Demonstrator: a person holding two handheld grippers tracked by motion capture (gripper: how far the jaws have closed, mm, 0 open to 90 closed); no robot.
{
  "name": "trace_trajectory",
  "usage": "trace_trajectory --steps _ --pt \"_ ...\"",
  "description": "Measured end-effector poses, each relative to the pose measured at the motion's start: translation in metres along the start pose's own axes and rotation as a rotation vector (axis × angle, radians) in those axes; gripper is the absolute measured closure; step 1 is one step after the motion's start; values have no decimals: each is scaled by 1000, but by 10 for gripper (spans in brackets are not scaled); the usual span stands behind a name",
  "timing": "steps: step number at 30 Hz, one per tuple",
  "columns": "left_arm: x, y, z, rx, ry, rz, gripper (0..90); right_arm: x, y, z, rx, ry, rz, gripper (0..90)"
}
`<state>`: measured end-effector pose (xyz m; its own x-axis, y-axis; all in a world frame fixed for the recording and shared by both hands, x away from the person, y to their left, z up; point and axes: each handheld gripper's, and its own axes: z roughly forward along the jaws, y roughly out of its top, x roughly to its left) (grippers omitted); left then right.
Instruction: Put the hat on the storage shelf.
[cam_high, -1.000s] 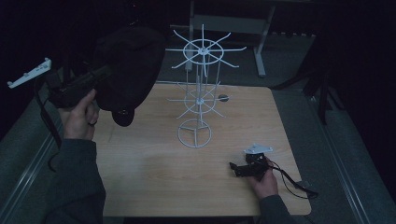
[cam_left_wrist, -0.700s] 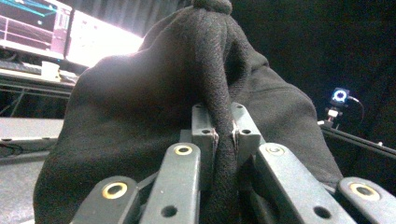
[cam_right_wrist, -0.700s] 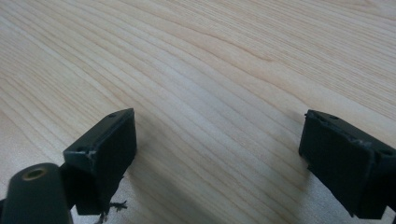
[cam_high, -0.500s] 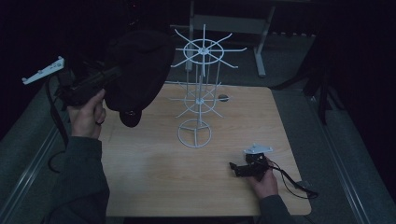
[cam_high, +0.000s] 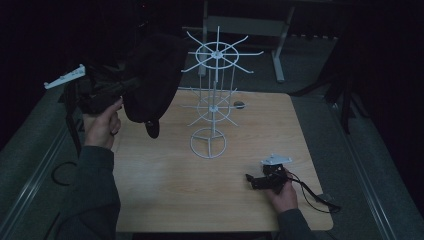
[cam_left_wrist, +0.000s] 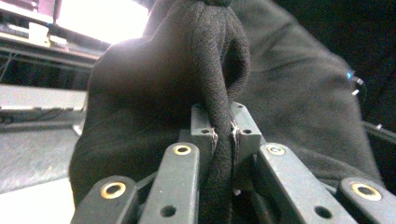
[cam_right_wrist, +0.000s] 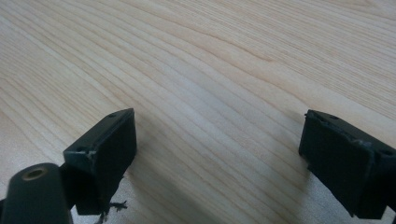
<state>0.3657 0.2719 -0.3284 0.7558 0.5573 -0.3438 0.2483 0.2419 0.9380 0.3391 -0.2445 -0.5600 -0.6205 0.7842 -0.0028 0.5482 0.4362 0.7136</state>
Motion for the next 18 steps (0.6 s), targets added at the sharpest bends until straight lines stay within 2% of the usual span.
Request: trace_trajectory --steps 5,10,14,18 --pt "0 -1 4 26 -4 9 826 0 0 0 -1 -1 -1 109" --pt "2 -3 6 65 10 -6 797 0 0 0 0 0 -1 109" --pt "3 -4 8 82 4 -15 717 0 0 0 -1 0 -2 109" --pt "1 -4 9 99 18 -5 632 0 0 0 -1 0 -1 109"
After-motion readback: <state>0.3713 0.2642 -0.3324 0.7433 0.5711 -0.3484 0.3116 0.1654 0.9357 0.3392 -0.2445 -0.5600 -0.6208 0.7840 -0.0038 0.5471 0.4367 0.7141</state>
